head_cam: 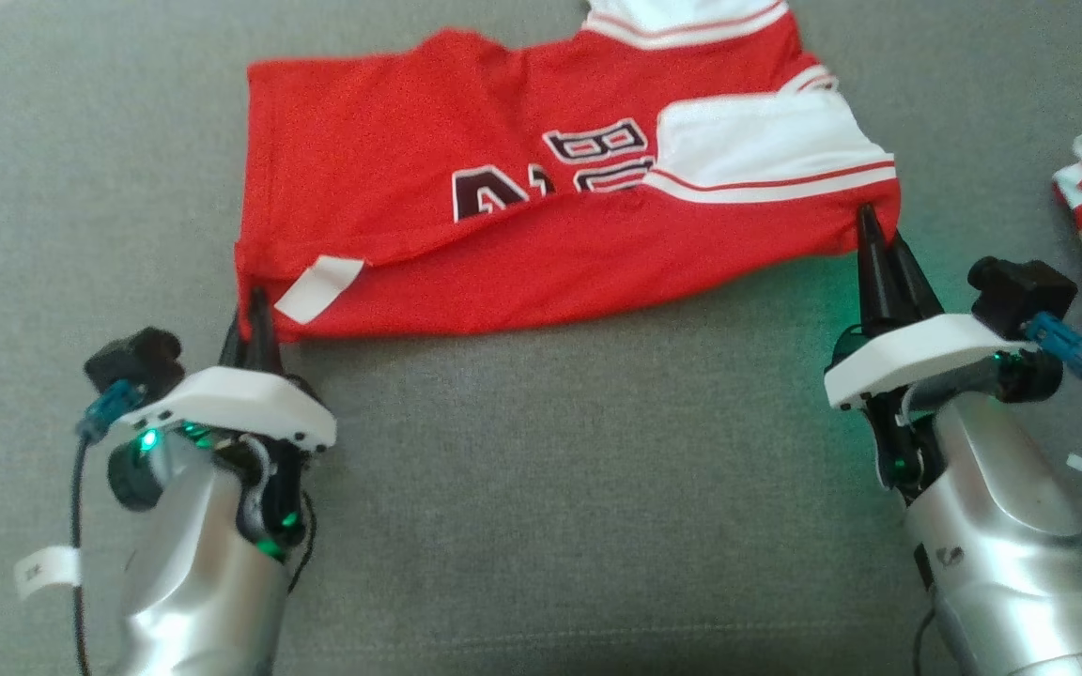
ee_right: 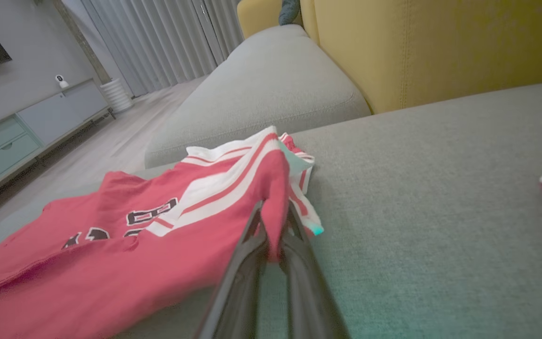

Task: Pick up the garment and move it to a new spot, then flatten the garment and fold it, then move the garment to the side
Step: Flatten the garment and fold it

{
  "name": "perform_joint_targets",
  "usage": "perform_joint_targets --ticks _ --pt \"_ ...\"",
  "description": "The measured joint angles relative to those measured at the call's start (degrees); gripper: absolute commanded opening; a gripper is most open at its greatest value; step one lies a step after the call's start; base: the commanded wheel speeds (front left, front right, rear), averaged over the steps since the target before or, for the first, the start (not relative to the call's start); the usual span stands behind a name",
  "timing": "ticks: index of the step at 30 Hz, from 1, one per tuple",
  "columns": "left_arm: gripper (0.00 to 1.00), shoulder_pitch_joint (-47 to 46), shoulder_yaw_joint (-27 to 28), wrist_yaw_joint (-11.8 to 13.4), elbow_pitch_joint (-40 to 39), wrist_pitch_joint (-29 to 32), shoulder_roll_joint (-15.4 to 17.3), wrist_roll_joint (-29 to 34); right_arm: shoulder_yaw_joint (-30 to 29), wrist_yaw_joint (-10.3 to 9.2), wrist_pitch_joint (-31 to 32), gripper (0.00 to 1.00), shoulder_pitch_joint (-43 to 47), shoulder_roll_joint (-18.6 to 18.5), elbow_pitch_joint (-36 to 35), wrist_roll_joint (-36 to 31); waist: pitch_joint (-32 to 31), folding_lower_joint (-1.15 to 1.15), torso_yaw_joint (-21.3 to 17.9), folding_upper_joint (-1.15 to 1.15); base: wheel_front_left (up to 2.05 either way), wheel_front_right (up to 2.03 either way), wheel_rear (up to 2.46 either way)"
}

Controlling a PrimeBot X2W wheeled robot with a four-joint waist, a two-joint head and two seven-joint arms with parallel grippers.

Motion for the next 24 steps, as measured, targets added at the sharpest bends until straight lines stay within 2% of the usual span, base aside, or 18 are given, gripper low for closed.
perform_joint_targets --ticks 6,12,18,19,20,22,24 --pt "0.00 2.8 2.6 -0.5 1.2 0.0 0.0 1.8 -0.1 0.00 0.0 0.00 1.5 0.1 2.0 3.5 -6.7 0.00 -0.1 0.00 0.00 0.00 0.00" --pt "0.00 10.4 3.7 -0.4 4.7 0.0 0.0 2.2 2.0 0.00 0.5 0.00 10.4 0.7 3.5 6.7 -12.8 -0.01 -0.8 0.00 0.00 0.00 0.00" --pt "0.00 15.7 2.2 0.0 5.5 0.1 0.1 0.6 3.4 0.00 1.9 0.01 16.7 0.6 3.0 8.2 -14.1 -0.01 -1.9 0.00 0.00 0.00 0.00" --pt "0.34 16.2 1.8 0.2 5.5 0.1 0.0 0.5 3.4 0.00 2.2 0.49 17.3 0.4 2.9 8.3 -13.8 -0.01 -2.0 0.00 0.00 0.00 0.00" --pt "1.00 16.5 1.5 0.7 5.2 0.1 0.0 0.5 3.4 0.00 2.2 1.00 17.7 0.3 2.6 8.4 -13.5 -0.01 -2.0 0.00 0.00 0.00 0.00" --pt "1.00 16.2 0.6 2.1 3.5 0.1 0.2 1.6 3.0 0.00 2.4 1.00 17.4 -0.3 1.3 8.4 -12.1 -0.01 -1.9 0.00 0.00 0.00 0.00" --pt "1.00 14.9 0.2 2.1 3.3 0.1 0.2 3.4 2.8 0.00 2.3 1.00 15.9 -0.9 0.6 7.5 -11.1 -0.01 -1.7 0.00 0.00 0.00 0.00"
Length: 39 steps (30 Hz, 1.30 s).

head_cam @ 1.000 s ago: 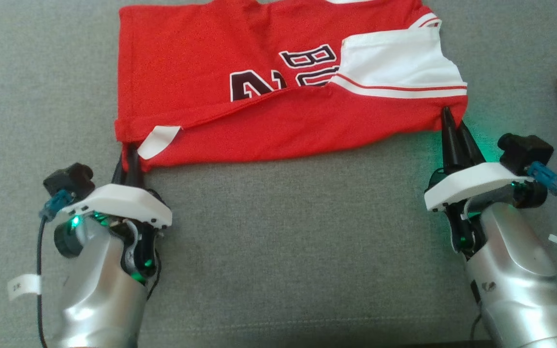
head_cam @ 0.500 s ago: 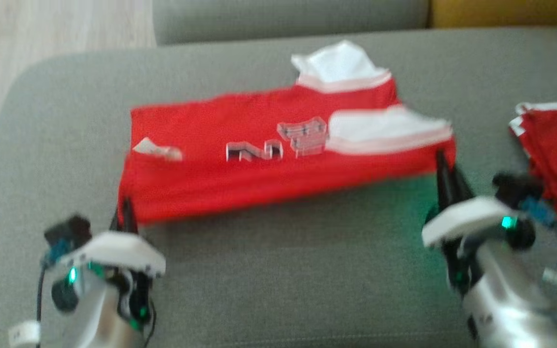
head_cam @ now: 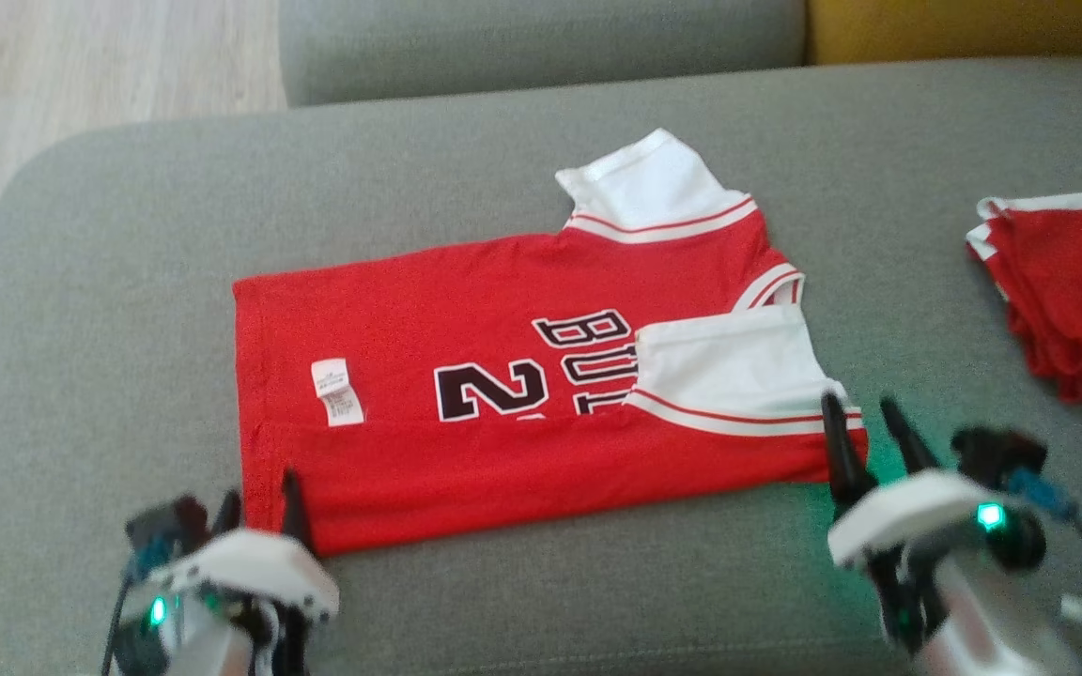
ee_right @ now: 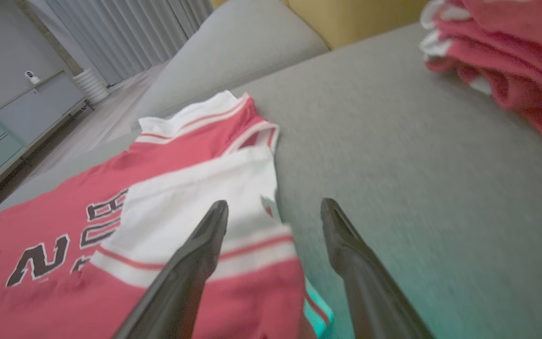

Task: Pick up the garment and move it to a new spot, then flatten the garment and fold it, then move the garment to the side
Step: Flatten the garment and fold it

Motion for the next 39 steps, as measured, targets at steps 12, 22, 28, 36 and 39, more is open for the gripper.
perform_joint_targets --ticks 12,22,28,36,39 --pt "1.00 -26.2 -5.7 -4.9 8.0 9.4 8.3 6.8 2.3 0.00 2.1 1.00 -18.9 -0.8 -1.6 -6.1 7.4 0.01 1.1 0.00 0.00 0.00 0.00" --pt "1.00 -33.7 -8.2 -10.1 14.8 17.2 11.9 6.7 6.9 0.00 1.7 1.00 -26.3 0.1 -0.3 -5.7 13.9 0.01 0.0 0.00 0.00 0.00 0.00" --pt "1.00 -37.1 -9.2 -10.6 16.1 16.1 12.4 4.9 8.4 0.00 0.9 1.00 -29.3 0.0 0.9 -4.8 16.6 0.02 -0.4 0.00 0.00 0.00 0.00" --pt "0.00 -39.6 -11.4 -11.0 16.6 14.5 12.3 3.9 10.9 0.00 3.5 1.00 -35.1 -2.5 3.0 -3.6 19.2 0.01 0.6 0.00 0.00 0.00 0.00" --pt "0.00 -40.2 -13.3 -11.1 16.1 14.0 11.8 2.4 11.2 0.00 5.6 1.00 -38.3 -3.8 5.0 -4.4 20.1 0.01 1.6 0.00 0.00 0.00 0.00"
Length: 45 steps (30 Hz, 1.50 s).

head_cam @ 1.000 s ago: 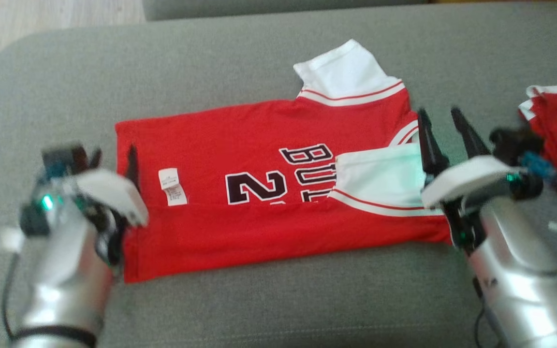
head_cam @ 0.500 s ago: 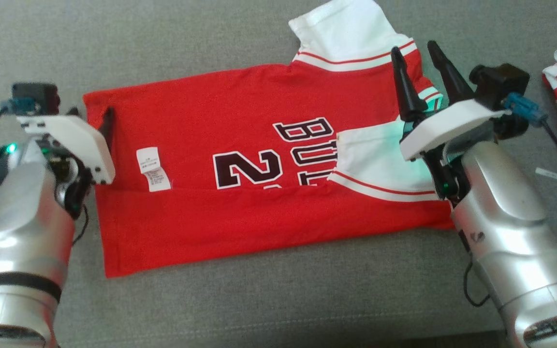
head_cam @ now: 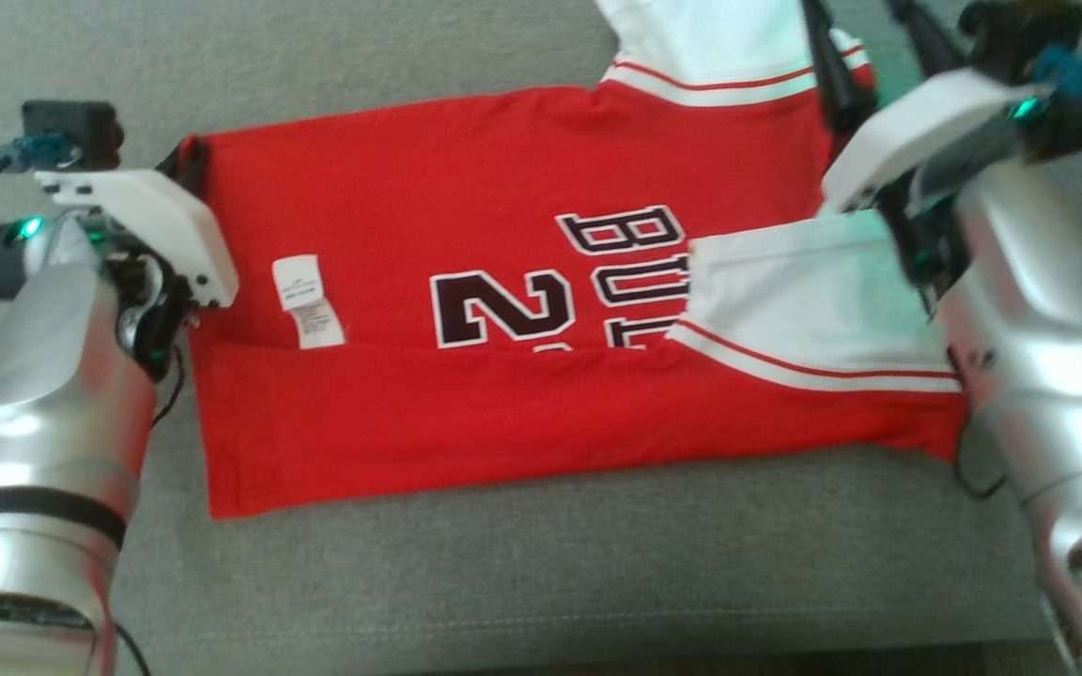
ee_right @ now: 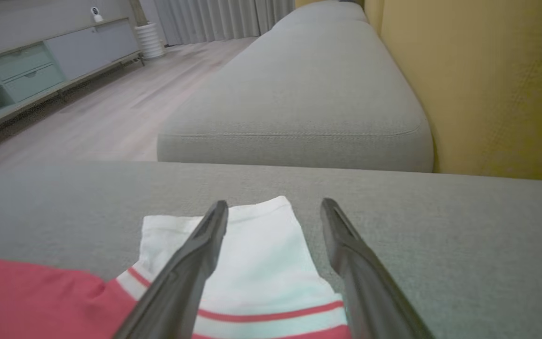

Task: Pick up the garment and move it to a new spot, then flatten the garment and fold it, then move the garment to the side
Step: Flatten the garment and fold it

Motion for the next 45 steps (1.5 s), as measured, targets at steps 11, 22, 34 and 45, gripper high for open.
perform_joint_targets --ticks 11,22,34,45 --pt "0.00 -2.1 -6.7 0.1 -4.5 -2.6 -3.8 -5.5 -3.0 0.00 4.5 1.00 -12.5 -2.4 13.8 -4.6 4.2 0.00 6.5 0.00 0.00 0.00 0.00" --pt "0.00 -4.7 -12.2 0.0 -5.9 -6.1 -5.4 -9.2 -4.6 0.00 8.3 0.29 -20.0 -3.3 24.4 -10.5 8.2 0.00 11.3 0.00 0.00 0.00 0.00" --pt "0.00 -8.8 -8.7 1.2 -4.5 -13.3 -5.7 -11.1 -8.6 0.00 -2.2 0.00 -25.1 -7.1 26.3 -15.6 9.2 0.00 10.6 0.00 0.00 0.00 0.00" --pt "0.00 -4.1 -1.3 4.2 -12.5 -13.7 -4.9 -6.2 -13.9 0.00 -7.5 0.00 -23.3 -3.4 25.0 -17.0 6.2 0.00 8.4 0.00 0.00 0.00 0.00"
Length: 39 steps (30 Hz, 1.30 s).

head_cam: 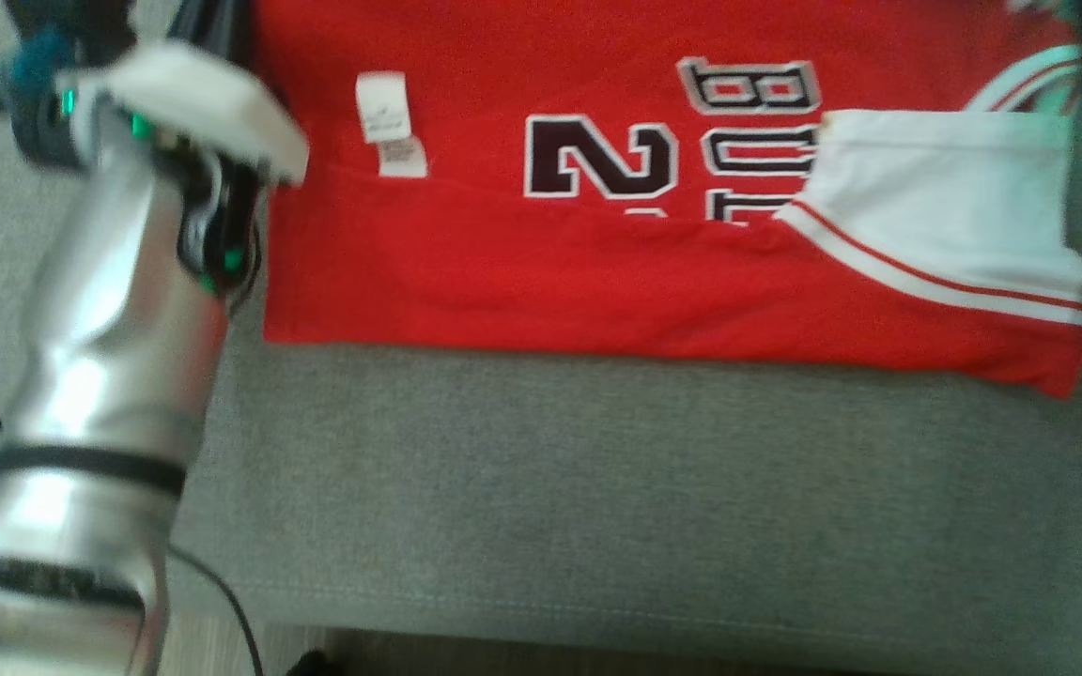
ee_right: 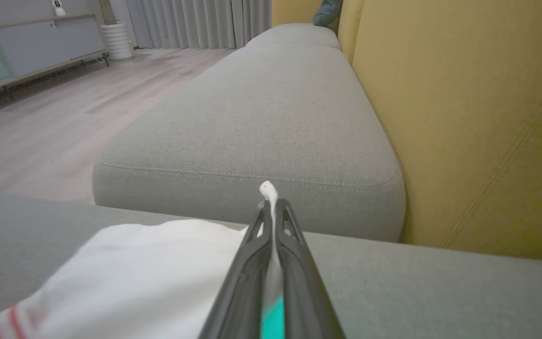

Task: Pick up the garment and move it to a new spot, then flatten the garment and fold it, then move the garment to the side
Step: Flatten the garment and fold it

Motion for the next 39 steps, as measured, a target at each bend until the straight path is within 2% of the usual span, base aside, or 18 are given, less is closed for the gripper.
perform_joint_targets --ticks 4,14,18,23,24,25,26,33,39 --pt "0.00 7.8 3.9 1.3 -2.1 0.0 0.3 2.2 0.6 0.00 -0.1 0.00 8.9 2.9 -7.3 4.0 -3.0 0.00 -1.9 0.00 0.00 0.00 0.00" --pt "0.00 22.0 9.9 1.1 -4.0 0.0 0.0 7.2 3.6 0.00 -0.1 0.00 32.2 2.3 -27.5 17.9 -11.6 0.00 -7.0 0.00 0.00 0.00 0.00" --pt "0.00 27.1 11.3 0.7 -4.0 0.0 -0.9 9.3 4.7 0.00 -0.1 0.00 41.1 2.1 -31.4 22.1 -14.4 0.00 -8.7 0.00 0.00 0.00 0.00" --pt "0.00 31.9 13.4 1.4 -4.1 0.0 -2.4 11.5 6.0 0.00 1.2 0.00 48.3 2.7 -32.3 26.1 -17.0 0.00 -9.9 0.01 0.00 0.00 0.00" --pt "0.39 32.7 14.0 1.9 -4.4 0.0 -2.7 12.2 6.0 0.00 1.2 0.18 49.2 3.1 -32.3 27.1 -17.4 -0.01 -10.0 0.00 0.00 0.00 0.00" --pt "0.92 33.6 14.7 2.6 -5.0 0.0 -3.0 12.8 6.2 0.00 1.5 0.54 49.8 3.4 -32.3 27.6 -17.8 -0.01 -10.0 0.00 0.00 0.00 0.00" --pt "1.00 34.5 15.1 3.4 -5.9 0.0 -3.3 13.4 6.3 0.00 2.0 1.00 50.1 3.7 -32.2 27.9 -18.1 -0.01 -9.9 0.00 0.00 0.00 0.00" --pt "1.00 41.5 18.2 6.4 -12.0 0.0 -5.6 16.1 4.9 0.00 1.8 1.00 50.7 3.8 -31.4 28.6 -19.4 -0.01 -7.5 0.01 0.00 0.00 0.00" --pt "1.00 46.0 16.9 6.3 -14.4 0.0 -6.2 16.3 2.2 0.00 2.0 1.00 50.5 3.3 -24.0 25.9 -20.1 -0.01 -3.5 0.00 0.00 0.00 0.00"
